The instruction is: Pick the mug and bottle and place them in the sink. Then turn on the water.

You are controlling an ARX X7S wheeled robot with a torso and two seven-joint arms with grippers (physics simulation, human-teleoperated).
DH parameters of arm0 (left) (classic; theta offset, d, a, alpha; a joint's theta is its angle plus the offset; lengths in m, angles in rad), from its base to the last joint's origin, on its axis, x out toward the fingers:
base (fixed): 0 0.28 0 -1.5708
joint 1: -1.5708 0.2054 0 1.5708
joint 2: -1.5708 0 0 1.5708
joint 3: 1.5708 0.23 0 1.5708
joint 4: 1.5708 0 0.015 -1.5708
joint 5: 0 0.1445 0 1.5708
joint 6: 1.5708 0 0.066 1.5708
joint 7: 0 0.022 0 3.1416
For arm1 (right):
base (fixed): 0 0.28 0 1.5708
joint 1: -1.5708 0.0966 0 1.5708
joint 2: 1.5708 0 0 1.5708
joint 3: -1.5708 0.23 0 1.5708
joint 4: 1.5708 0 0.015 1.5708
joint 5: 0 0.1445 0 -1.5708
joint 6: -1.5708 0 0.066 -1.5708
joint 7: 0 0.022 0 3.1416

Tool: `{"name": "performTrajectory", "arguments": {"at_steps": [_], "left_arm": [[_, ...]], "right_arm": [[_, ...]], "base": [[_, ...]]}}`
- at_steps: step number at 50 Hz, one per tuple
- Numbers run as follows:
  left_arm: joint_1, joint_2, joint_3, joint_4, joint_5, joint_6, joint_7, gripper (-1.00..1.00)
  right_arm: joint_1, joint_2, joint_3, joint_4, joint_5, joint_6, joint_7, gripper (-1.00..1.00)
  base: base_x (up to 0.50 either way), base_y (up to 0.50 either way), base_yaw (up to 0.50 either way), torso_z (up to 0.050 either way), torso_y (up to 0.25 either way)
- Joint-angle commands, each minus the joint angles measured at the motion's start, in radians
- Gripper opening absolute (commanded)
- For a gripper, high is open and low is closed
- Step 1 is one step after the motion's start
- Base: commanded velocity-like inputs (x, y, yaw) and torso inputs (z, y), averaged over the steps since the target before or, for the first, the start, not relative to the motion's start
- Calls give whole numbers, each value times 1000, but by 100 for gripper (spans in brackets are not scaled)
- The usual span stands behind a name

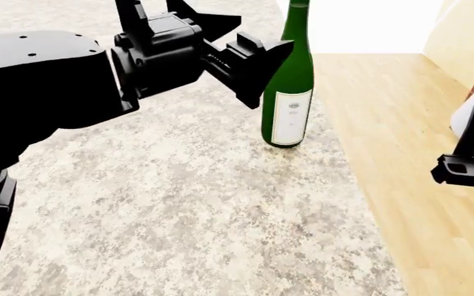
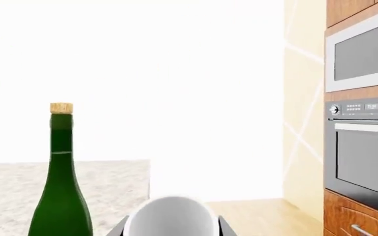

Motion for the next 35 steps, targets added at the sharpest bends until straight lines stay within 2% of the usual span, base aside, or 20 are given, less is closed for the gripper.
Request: {"name": "performTrajectory", "arguments": {"at_steps": [1,16,25,35], "left_arm": [[-10,64,43,-83,67,36,13,100],[-13,172,104,-231,219,165,26,100],[-12,202,135,-277,289,212,2,100],[-30,262,189,-425,412,284,-41,100]], "right_arm": [[-18,-15,27,-8,-26,2,-17,-100],[-48,-36,46,-13,-48,-2,-35,-100],[-56,-40,49,-16,-56,-4,-42,-100],[-58,-46,48,-19,-57,-10,-32,-100]], "base": [[0,0,0,0,0],[0,0,0,0,0],[0,0,0,0,0],[0,0,0,0,1]]}}
